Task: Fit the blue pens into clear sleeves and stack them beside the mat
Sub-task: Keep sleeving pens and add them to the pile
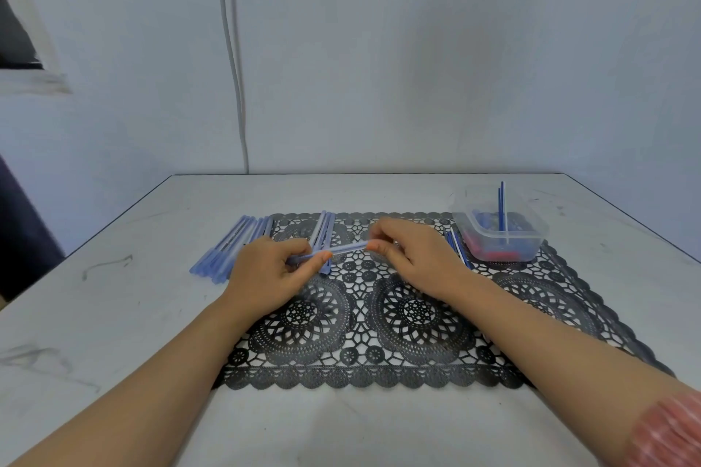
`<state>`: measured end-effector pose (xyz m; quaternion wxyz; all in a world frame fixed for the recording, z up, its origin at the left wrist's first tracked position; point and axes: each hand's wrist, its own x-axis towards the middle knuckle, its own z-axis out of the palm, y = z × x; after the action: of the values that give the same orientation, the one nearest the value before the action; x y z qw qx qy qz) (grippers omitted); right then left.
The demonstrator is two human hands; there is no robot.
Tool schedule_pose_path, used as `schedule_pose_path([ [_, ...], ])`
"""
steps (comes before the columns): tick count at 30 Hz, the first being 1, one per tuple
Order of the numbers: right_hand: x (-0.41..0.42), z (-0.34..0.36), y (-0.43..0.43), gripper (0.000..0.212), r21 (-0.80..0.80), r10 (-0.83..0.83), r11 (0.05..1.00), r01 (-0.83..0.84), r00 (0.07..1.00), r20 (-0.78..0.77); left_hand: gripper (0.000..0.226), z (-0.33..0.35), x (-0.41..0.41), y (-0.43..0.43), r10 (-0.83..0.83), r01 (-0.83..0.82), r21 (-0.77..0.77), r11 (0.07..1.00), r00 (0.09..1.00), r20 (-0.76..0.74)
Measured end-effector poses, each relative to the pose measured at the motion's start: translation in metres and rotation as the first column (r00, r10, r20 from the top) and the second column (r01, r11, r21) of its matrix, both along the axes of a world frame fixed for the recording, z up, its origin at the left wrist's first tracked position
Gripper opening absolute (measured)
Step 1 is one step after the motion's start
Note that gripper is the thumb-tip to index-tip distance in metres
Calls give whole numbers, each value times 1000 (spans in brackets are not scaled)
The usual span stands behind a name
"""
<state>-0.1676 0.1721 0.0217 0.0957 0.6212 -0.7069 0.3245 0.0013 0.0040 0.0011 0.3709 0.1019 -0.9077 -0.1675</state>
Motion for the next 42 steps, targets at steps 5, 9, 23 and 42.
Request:
schedule_pose_path([
  [5, 1, 1, -1, 34, 24, 0, 1000, 0, 1000, 9, 52, 0, 0, 1, -5, 5, 1, 1000, 1000, -8],
  [9, 0, 2, 1, 28, 40, 18, 999, -19, 1000, 23, 52, 0, -1, 0, -21, 21, 21, 1000, 1000, -13],
  [23, 3, 7, 2, 33, 209, 6, 973, -101, 912, 411, 35, 6, -5, 0, -71, 40, -192, 980, 985, -156],
  [42, 10, -12, -6, 73, 579, -41, 808, 110, 991, -131, 33, 2, -5, -7, 215, -203, 99, 974, 967, -138],
])
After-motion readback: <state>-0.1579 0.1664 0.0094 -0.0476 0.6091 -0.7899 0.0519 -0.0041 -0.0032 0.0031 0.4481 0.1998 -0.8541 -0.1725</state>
